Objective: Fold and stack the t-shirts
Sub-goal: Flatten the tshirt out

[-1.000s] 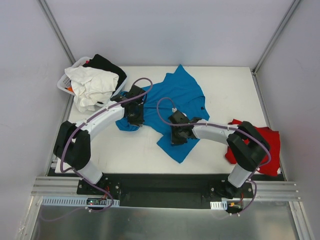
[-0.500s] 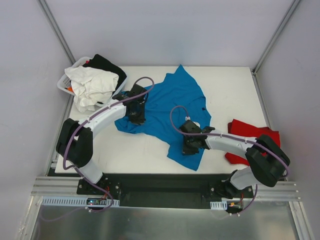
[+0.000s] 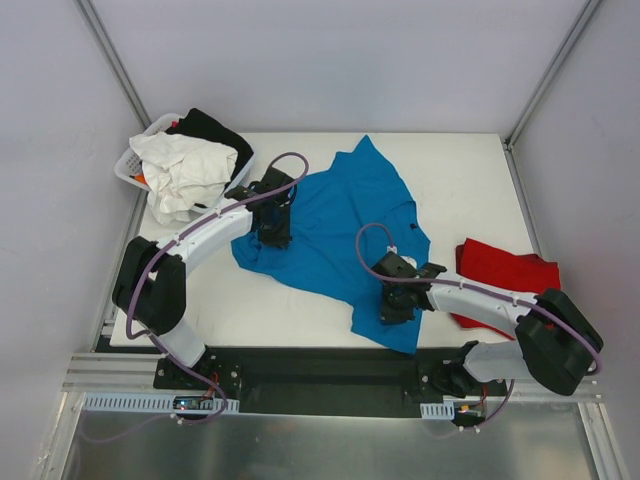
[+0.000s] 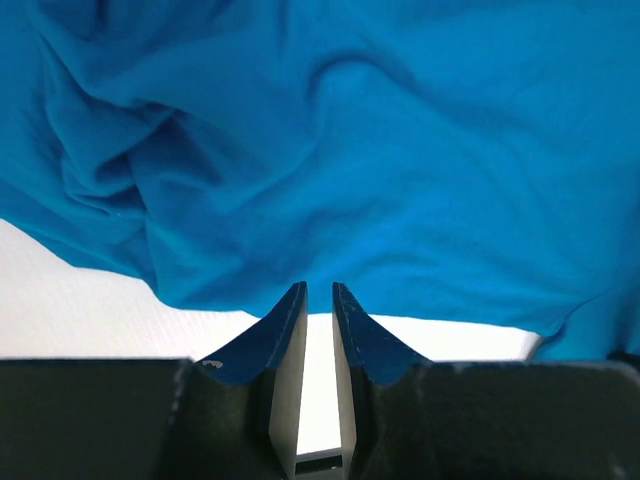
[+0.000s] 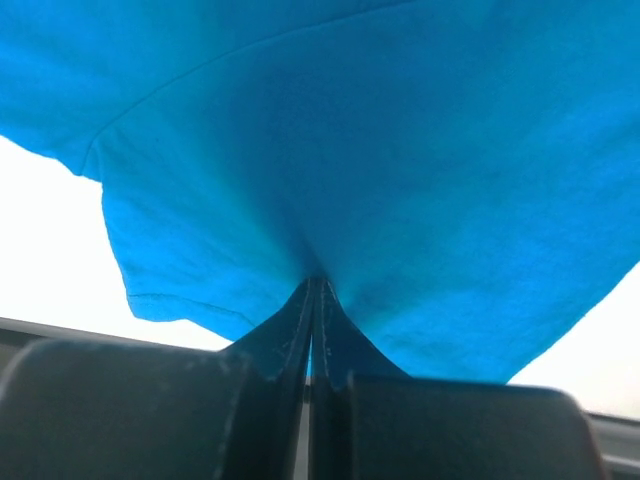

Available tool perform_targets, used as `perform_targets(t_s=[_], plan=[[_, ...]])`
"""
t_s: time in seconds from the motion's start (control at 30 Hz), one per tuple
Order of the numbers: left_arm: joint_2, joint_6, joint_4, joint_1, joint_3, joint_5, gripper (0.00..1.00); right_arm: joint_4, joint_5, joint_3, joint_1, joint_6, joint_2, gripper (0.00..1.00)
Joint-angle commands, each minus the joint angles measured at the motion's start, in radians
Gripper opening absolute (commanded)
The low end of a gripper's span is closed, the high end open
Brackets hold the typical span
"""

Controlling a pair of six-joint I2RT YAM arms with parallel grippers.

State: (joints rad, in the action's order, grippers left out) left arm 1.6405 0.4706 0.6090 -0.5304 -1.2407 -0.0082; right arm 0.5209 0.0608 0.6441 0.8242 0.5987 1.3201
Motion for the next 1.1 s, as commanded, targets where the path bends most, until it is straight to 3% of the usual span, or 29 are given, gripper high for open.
perform_targets(t_s=[0.0,0.1,0.2,0.23,0.3,0.33,0.4,0.5,0.6,0.73,0.93,1.07], plan=[[0.001,-0.016,-0.003,-0.005,0.004,0.007,0.17,0.113,0.027,-0.026,0.0,0.01,-0.027,0.01],[0.004,-0.016,-0.003,-0.005,-0.016,0.007,0.16,0.123,0.02,0.05,0.0,-0.02,-0.039,0.01],[0.01,-0.009,-0.002,-0.003,-0.075,0.001,0.17,0.163,0.05,0.206,-0.016,-0.086,-0.041,0.42],[0.019,-0.007,0.001,-0.003,-0.13,-0.001,0.18,0.171,0.039,0.251,-0.049,-0.106,-0.024,0.6],[0.069,-0.007,0.011,0.003,-0.202,0.036,0.2,0.194,0.028,0.387,-0.118,-0.181,0.046,0.75],[0.093,0.003,0.018,0.006,-0.286,0.046,0.21,0.197,0.013,0.435,-0.147,-0.213,0.071,0.88],[0.151,0.019,0.046,0.012,-0.409,0.086,0.22,0.197,-0.03,0.514,-0.262,-0.264,0.155,1.0],[0.199,0.072,0.063,0.018,-0.495,0.161,0.24,0.197,-0.191,0.695,-0.437,-0.345,0.335,0.96],[0.26,0.101,0.087,0.023,-0.523,0.243,0.25,0.226,-0.321,0.876,-0.535,-0.398,0.532,0.97],[0.375,0.1,0.15,0.024,-0.559,0.222,0.25,0.315,-0.34,1.09,-0.574,-0.457,0.707,0.97],[0.55,0.054,0.205,0.043,-0.703,0.166,0.13,0.39,-0.372,1.217,-0.589,-0.49,0.829,0.87],[0.512,0.062,0.21,0.049,-0.601,0.142,0.14,0.341,-0.398,1.091,-0.564,-0.478,0.727,0.86]])
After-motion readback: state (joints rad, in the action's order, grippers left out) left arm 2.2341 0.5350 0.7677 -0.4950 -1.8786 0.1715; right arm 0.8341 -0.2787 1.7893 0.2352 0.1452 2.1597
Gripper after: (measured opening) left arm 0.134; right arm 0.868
